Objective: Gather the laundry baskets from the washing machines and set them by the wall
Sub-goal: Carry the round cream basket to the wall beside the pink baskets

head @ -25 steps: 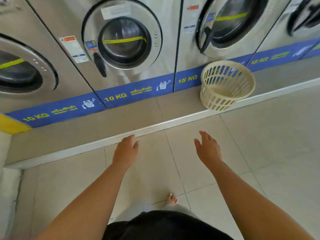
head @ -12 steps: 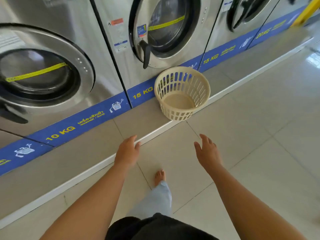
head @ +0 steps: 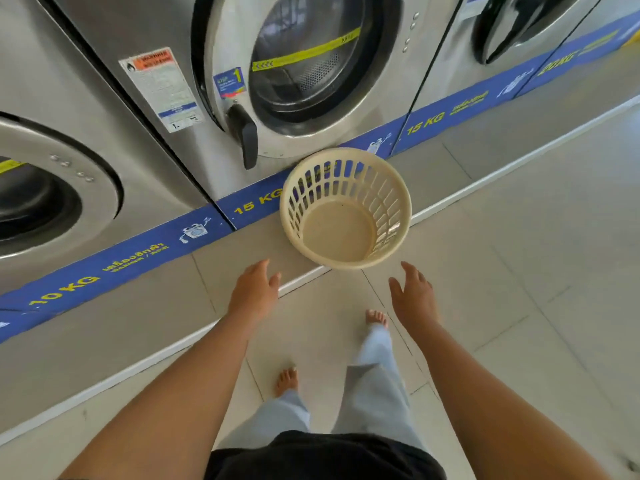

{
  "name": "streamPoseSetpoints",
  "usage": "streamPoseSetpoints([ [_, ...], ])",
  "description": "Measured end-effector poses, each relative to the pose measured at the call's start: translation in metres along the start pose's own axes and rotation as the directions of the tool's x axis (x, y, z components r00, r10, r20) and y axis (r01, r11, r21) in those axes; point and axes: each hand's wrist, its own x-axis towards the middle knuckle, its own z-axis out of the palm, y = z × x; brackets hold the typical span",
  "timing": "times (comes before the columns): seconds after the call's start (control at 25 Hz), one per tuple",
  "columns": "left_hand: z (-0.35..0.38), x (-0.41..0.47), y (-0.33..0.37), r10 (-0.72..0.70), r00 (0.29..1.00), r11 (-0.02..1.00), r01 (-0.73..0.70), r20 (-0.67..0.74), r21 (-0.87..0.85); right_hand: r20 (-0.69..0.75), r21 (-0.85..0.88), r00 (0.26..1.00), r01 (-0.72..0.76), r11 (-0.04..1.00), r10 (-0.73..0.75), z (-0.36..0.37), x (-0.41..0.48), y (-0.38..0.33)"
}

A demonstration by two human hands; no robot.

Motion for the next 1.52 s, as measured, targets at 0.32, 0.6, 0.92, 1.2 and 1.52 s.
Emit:
streamPoseSetpoints([
  [0.32, 0.062, 0.1, 0.081, -0.327, 0.944, 0.933, 0.314, -0.048, -0.174, 0.111, -0.077, 0.984, 0.149, 0.986, -0.14, -0.035, 0.185, -0.002],
  [0.6, 0.115, 0.19, 0.09, -0.449, 0.891, 0.87, 0.418, -0.069, -0.261, 0.105, -0.11, 0.986, 0.139, 0.984, -0.127, -0.007, 0.321, -0.004],
  [0.92, 0.158, 0.254, 0.053, -0.474, 0.852, 0.858, 0.391, -0.223, -0.332, 0.132, -0.127, 0.959, 0.267, 0.955, -0.25, 0.033, 0.431, 0.028],
  [1.2, 0.163, 0.247, 0.046, -0.482, 0.805, 0.87, 0.395, -0.345, -0.295, 0.038, -0.001, 0.965, 0.259, 0.966, -0.258, 0.049, 0.426, 0.036],
  [1.52, 0.109, 0.133, 0.022, -0.463, 0.8, 0.878, 0.353, -0.382, -0.324, 0.07, -0.029, 0.948, 0.314, 0.949, -0.311, 0.012, 0.315, 0.012],
])
